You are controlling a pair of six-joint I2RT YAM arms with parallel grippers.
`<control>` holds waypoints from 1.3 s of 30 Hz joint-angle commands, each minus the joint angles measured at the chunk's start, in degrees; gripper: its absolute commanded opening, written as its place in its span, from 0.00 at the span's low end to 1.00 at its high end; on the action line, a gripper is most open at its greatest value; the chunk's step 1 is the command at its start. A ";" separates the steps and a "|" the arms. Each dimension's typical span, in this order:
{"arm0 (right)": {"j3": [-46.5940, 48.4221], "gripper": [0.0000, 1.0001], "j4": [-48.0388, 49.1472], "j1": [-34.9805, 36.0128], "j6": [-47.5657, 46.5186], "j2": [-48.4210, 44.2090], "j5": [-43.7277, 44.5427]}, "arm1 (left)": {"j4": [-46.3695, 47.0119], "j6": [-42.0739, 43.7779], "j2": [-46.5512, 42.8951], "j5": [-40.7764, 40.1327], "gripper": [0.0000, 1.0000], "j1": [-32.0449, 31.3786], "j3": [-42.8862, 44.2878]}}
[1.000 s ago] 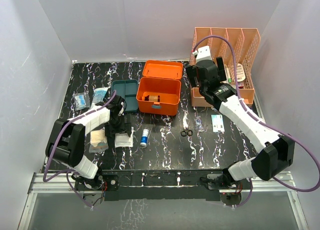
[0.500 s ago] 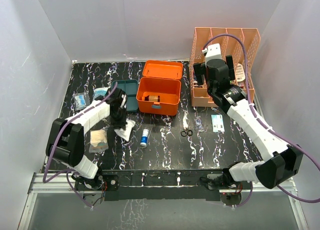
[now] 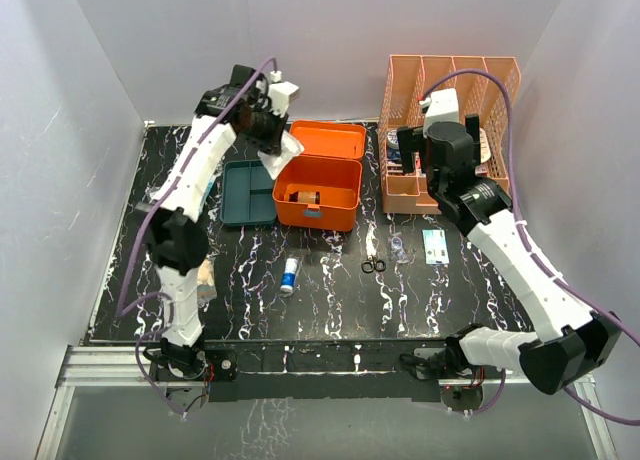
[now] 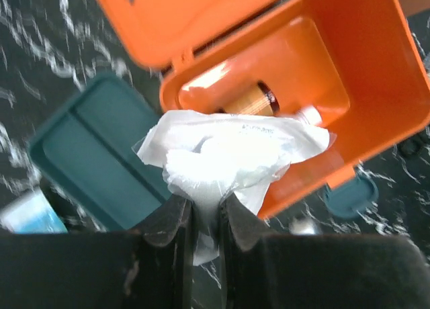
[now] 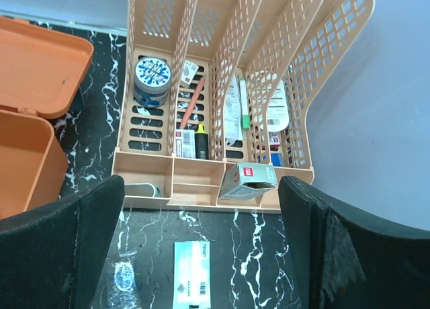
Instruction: Organize the medicine kit
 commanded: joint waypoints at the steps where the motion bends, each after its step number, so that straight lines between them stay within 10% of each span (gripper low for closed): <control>1: -0.89 0.98 1.15 -0.34 3.65 -4.15 1.00 | -15.98 14.87 12.90 6.30 0.00 -2.80 20.56; 5: -1.33 0.98 -0.30 -0.35 5.31 -6.07 1.56 | -14.76 9.59 17.87 5.77 0.00 -4.82 27.73; 11: -2.78 0.98 -2.22 -0.42 5.57 -8.63 3.41 | -2.10 -6.37 12.46 8.06 0.00 -9.44 13.82; 39: -5.10 0.98 -7.26 -0.37 9.13 -10.24 6.02 | 14.29 -44.22 12.18 1.57 0.00 -11.98 1.72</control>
